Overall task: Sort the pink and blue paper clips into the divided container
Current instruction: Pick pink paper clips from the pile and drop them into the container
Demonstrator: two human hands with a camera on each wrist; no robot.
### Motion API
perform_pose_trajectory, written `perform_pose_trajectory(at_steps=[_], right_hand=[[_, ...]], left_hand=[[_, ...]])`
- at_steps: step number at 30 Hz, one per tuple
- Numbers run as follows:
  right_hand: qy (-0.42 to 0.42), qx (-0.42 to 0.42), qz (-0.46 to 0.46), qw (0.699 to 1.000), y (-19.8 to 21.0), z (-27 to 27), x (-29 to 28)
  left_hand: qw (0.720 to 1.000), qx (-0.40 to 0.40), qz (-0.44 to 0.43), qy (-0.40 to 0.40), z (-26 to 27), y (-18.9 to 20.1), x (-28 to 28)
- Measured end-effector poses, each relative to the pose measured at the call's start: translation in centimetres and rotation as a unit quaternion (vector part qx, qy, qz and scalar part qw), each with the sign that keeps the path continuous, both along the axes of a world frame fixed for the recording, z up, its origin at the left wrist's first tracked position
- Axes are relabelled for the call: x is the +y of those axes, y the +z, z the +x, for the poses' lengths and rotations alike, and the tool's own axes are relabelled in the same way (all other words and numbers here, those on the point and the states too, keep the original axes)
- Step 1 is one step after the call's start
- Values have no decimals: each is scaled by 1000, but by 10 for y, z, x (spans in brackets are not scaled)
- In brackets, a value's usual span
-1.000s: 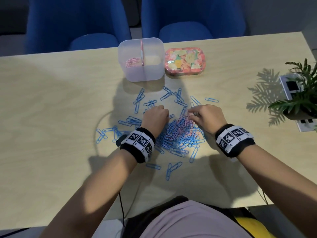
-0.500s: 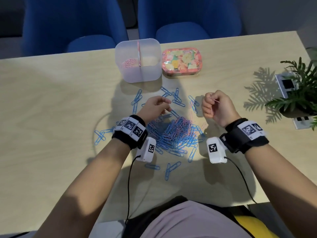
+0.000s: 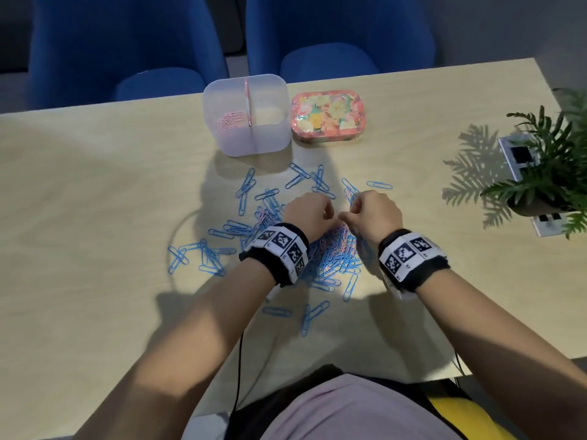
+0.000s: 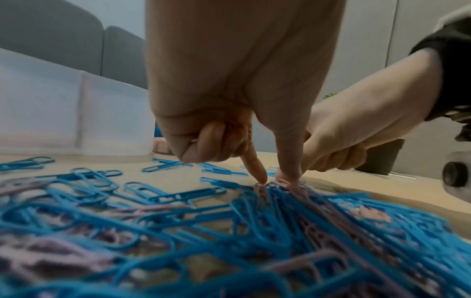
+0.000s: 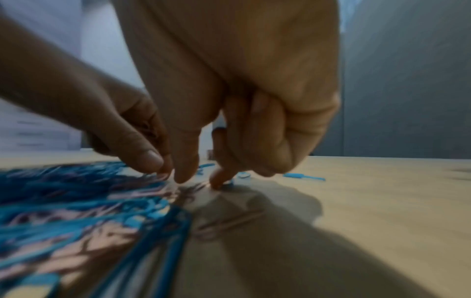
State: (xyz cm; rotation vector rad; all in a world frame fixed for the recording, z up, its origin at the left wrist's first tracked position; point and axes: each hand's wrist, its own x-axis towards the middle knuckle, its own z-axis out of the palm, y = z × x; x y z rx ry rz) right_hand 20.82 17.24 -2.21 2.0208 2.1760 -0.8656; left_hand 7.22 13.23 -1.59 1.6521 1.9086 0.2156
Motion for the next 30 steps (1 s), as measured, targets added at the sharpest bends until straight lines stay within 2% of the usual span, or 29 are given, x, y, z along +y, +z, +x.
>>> perform_pose_trajectory(at_steps=[2,6,7,9,11,13,15,17,18,19,21,22,23,24,25,27,30], right_hand=[[9,-5,1,1000,2,-10,-2],[24,18,-56,998,-1,-11,4],[30,42,-73,996,-1,-8,7],[21,149,-126,981,2,-3,11],[-69,300,-194,931,8,3,12],[-154,428,-242,857,15,7,15],[-196,482,-270,810,19,10,21],[-216,490,-289,794,18,12,25],[-219,477,-283,802,16,11,26],[-199,451,-247,834,11,12,26],[-64,326,-102,938,4,13,26],[27,232,-38,972,2,13,25],[101,140,2,985,2,13,24],[156,64,29,985,4,12,25],[191,22,47,980,5,11,26],[217,0,76,973,6,10,31],[219,5,88,972,8,11,35]], left_hand=[[1000,4,-4,3,-2,-2,-3],[996,-66,-34,43,-10,-7,-5],[996,-68,-33,42,-11,-7,-6],[998,-56,-18,25,-10,-6,-9],[999,-32,-2,-9,-8,-4,-12],[999,-10,13,-29,-6,-3,-12],[999,-9,24,-20,-5,-2,-10],[999,-27,23,-1,-6,-2,-10],[999,-44,16,10,-8,-2,-10],[998,-67,8,19,-10,-2,-10],[990,-132,-12,39,-16,-2,-10],[984,-169,-23,51,-20,-2,-9],[977,-202,-32,62,-23,-1,-9],[971,-226,-39,71,-27,2,-9],[966,-241,-43,79,-31,5,-9],[957,-270,-46,99,-39,10,-10],[925,-344,-44,154,-55,18,-12]])
